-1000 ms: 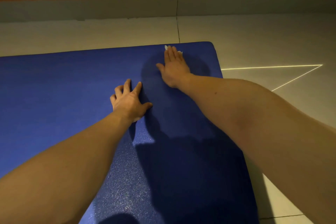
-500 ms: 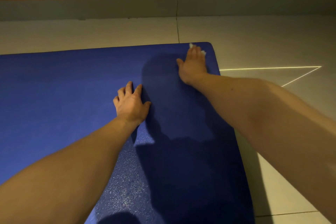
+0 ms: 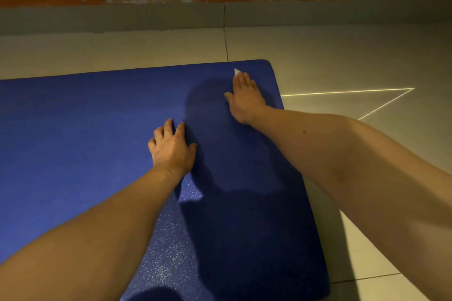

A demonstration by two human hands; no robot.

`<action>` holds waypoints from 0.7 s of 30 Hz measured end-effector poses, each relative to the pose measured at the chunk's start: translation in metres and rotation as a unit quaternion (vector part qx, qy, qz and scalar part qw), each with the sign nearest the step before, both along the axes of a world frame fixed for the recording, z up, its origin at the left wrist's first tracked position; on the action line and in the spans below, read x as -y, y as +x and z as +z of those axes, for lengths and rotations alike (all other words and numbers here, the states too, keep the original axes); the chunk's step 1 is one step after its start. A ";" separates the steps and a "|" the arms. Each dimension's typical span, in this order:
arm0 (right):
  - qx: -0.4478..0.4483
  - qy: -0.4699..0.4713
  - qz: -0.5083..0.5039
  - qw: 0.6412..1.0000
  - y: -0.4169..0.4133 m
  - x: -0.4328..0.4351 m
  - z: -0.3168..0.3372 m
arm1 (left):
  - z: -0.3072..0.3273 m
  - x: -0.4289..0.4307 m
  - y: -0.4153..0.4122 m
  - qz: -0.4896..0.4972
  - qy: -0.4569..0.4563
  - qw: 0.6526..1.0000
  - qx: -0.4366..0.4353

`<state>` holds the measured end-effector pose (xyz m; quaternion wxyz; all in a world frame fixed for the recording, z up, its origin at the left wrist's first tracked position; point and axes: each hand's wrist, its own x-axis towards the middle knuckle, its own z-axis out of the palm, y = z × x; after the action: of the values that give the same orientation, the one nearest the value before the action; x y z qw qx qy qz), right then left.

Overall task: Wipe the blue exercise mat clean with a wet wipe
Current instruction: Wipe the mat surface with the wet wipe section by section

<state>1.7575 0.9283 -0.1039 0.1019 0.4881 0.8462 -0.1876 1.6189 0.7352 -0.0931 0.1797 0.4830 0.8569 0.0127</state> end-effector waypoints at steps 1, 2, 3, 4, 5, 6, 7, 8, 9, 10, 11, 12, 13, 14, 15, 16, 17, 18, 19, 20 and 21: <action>-0.004 0.005 0.012 1.000 -0.005 0.011 -0.003 | 0.000 0.001 0.001 0.001 -0.001 1.000 0.000; -0.010 0.011 0.022 1.000 -0.006 0.019 -0.005 | 0.000 0.001 0.001 0.002 -0.001 1.000 0.001; -0.012 0.019 0.031 0.999 -0.005 0.025 -0.008 | 0.000 0.001 0.003 0.002 0.001 1.000 0.002; -0.010 0.026 0.042 0.999 -0.003 0.027 -0.009 | 0.000 0.000 0.003 0.004 0.003 1.000 0.002; -0.007 0.030 0.051 0.998 -0.001 0.025 -0.010 | 0.000 0.000 0.004 0.006 0.004 1.000 0.002; -0.001 0.030 0.053 0.998 0.002 0.022 -0.010 | 0.000 -0.001 0.004 0.008 0.003 1.000 0.003; 0.007 0.028 0.047 0.999 0.004 0.020 -0.008 | 0.000 -0.001 0.005 0.009 0.000 1.000 0.004; 0.017 0.024 0.033 0.999 0.004 0.020 -0.007 | 0.000 -0.002 0.005 0.010 -0.001 1.000 0.005; 0.022 0.017 0.018 0.999 0.004 0.021 -0.006 | -0.001 -0.002 0.006 0.011 0.000 1.000 0.005; 0.021 0.005 0.004 1.000 0.002 0.024 -0.004 | -0.001 -0.002 0.007 0.011 0.001 1.000 0.005; 0.017 -0.004 -0.003 1.000 0.000 0.027 -0.004 | 0.000 -0.002 0.007 0.012 0.001 1.000 0.004; 0.012 -0.004 -0.003 1.000 -0.002 0.029 -0.005 | 0.000 -0.002 0.008 0.013 0.002 1.000 0.004; 0.006 0.002 0.000 1.000 -0.002 0.028 -0.007 | 0.000 -0.002 0.008 0.014 0.002 1.000 0.004; 0.001 0.008 -0.002 1.000 0.001 0.024 -0.008 | 0.000 -0.001 0.008 0.013 0.001 1.000 0.004; 0.000 0.016 -0.014 1.000 0.007 0.016 -0.008 | 0.001 -0.001 0.008 0.012 -0.001 1.000 0.004; 0.005 0.025 -0.037 0.999 0.015 0.007 -0.008 | 0.001 -0.001 0.008 0.010 -0.003 1.000 0.004; 0.013 0.034 -0.068 0.997 0.024 -0.004 -0.008 | 0.002 -0.001 0.008 0.007 -0.004 1.000 0.003; 0.026 0.038 -0.100 0.994 0.033 -0.014 -0.007 | 0.002 0.000 0.008 0.004 -0.005 1.000 0.002; 0.038 0.034 -0.129 0.990 0.040 -0.021 -0.006 | 0.002 0.001 0.008 0.001 -0.006 1.000 0.002; 0.045 0.025 -0.153 0.987 0.045 -0.026 -0.004 | 0.002 0.001 0.008 0.000 -0.007 1.000 0.003; 0.040 0.015 -0.169 0.985 0.047 -0.027 -0.002 | 0.002 0.001 0.008 0.000 -0.008 1.000 0.004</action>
<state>1.8040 0.9551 -0.1062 0.0952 0.6330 0.7493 -0.1696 1.6265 0.7340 -0.0911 0.1872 0.4813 0.8563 0.0075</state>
